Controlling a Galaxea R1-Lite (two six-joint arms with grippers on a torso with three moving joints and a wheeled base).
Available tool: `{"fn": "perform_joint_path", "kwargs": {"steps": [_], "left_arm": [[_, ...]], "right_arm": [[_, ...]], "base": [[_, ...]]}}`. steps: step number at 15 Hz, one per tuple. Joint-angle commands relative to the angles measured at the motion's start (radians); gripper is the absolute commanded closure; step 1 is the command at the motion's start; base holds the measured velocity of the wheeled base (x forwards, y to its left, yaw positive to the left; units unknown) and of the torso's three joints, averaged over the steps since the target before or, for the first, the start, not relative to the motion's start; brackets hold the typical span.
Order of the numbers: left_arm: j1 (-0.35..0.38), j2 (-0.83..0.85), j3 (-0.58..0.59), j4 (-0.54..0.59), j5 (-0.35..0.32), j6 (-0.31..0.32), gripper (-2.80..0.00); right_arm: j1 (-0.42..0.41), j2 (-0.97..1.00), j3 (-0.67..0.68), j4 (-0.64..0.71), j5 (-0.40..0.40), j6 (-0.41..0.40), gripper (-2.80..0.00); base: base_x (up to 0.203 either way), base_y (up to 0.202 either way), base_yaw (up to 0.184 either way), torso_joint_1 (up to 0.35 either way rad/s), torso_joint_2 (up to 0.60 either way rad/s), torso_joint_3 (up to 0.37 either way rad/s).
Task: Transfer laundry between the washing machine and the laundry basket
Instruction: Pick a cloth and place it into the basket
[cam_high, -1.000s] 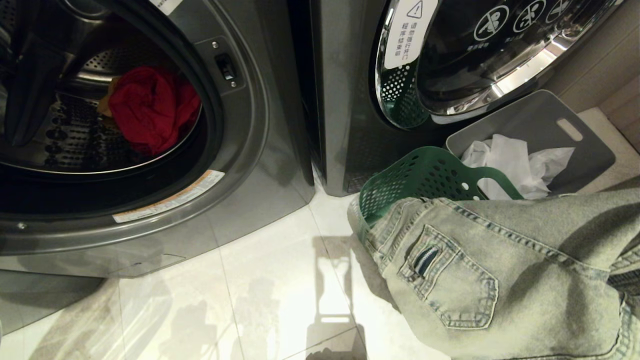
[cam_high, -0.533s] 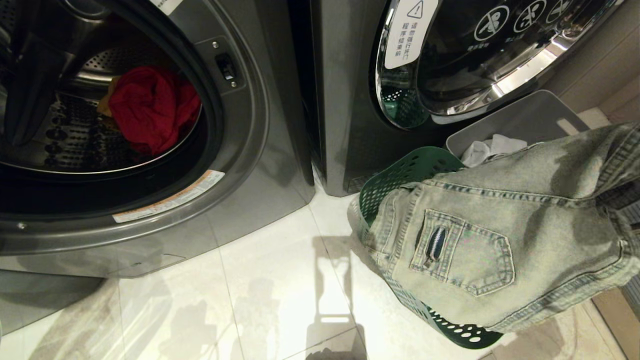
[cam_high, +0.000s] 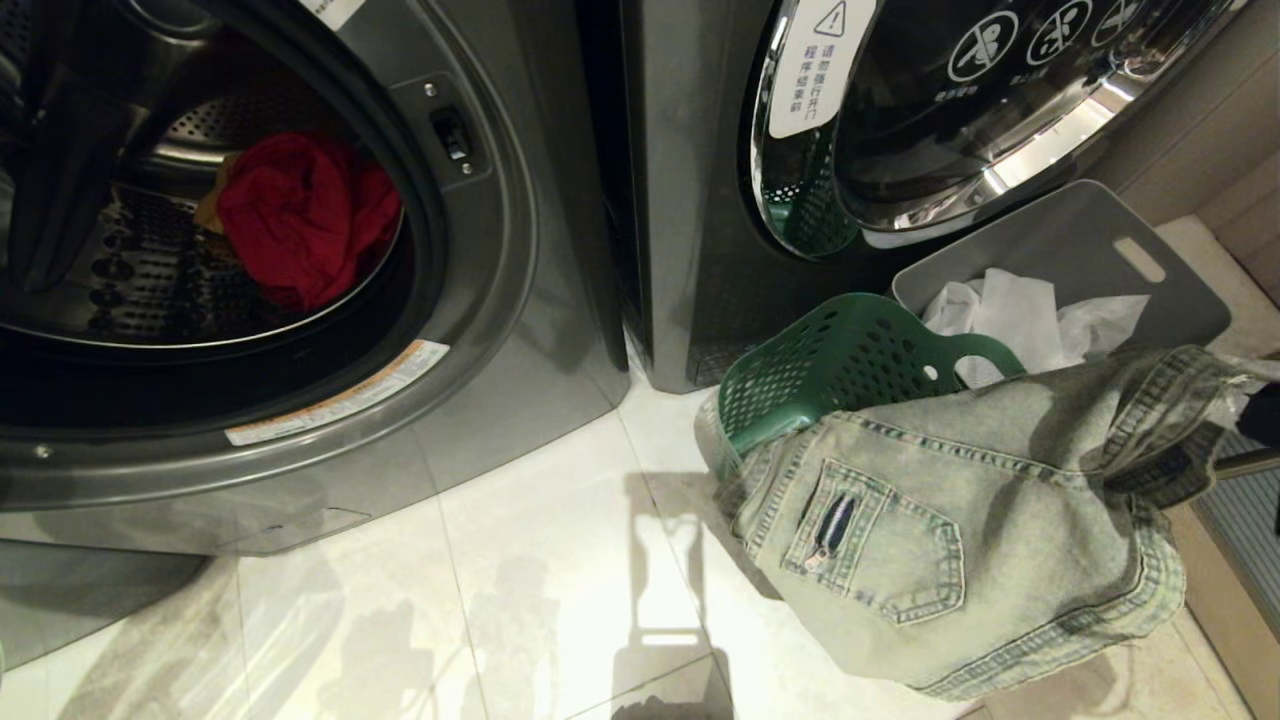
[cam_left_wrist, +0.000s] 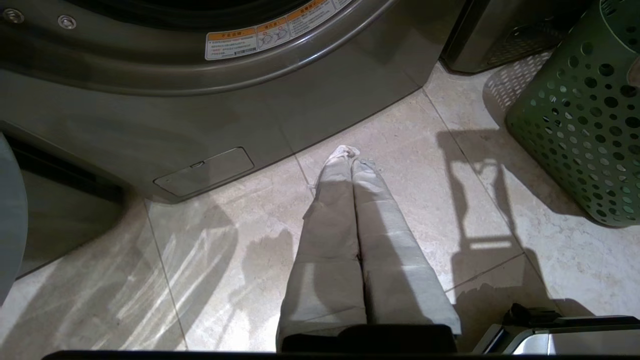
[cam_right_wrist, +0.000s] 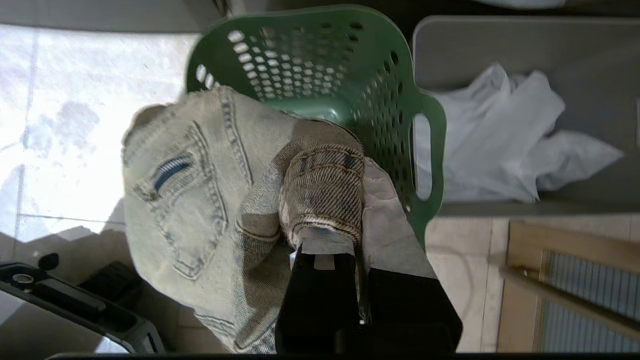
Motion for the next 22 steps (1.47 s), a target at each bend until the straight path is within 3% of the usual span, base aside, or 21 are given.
{"fn": "perform_joint_path", "kwargs": {"steps": [1,4,7,9,16,20,22], "left_arm": [[0.001,0.001,0.040,0.000,0.000,0.001,0.00],[0.001,0.001,0.040,-0.002,-0.001,0.000,0.00],[0.001,0.001,0.040,-0.002,-0.003,0.000,0.00],[-0.001,0.001,0.040,-0.002,-0.003,0.000,0.00],[0.001,0.001,0.040,-0.002,-0.003,0.004,0.00],[0.001,0.001,0.040,-0.002,-0.003,0.006,0.00],[0.001,0.001,0.040,-0.002,-0.003,0.011,0.00]], "right_arm": [[-0.088,0.031,0.007,-0.001,0.002,0.006,0.00],[-0.289,0.082,-0.025,-0.010,0.042,0.028,0.00],[-0.512,0.137,-0.086,-0.027,0.172,0.028,0.00],[-0.604,0.192,-0.142,-0.032,0.250,0.026,0.00],[-0.610,0.201,-0.131,-0.033,0.376,0.026,0.00],[-0.590,0.203,-0.116,-0.035,0.569,0.035,0.00],[-0.588,0.204,-0.114,-0.035,0.579,0.035,0.00]], "base": [[0.000,0.000,0.000,0.000,0.00,0.000],[0.000,0.000,0.000,0.000,0.00,0.000],[0.000,0.000,0.000,0.000,0.00,0.000],[0.000,0.000,0.000,0.000,0.00,0.000],[0.000,0.000,0.000,0.000,0.00,0.000],[0.000,0.000,0.000,0.000,0.00,0.000],[0.000,0.000,0.000,0.000,0.00,0.000]]}}
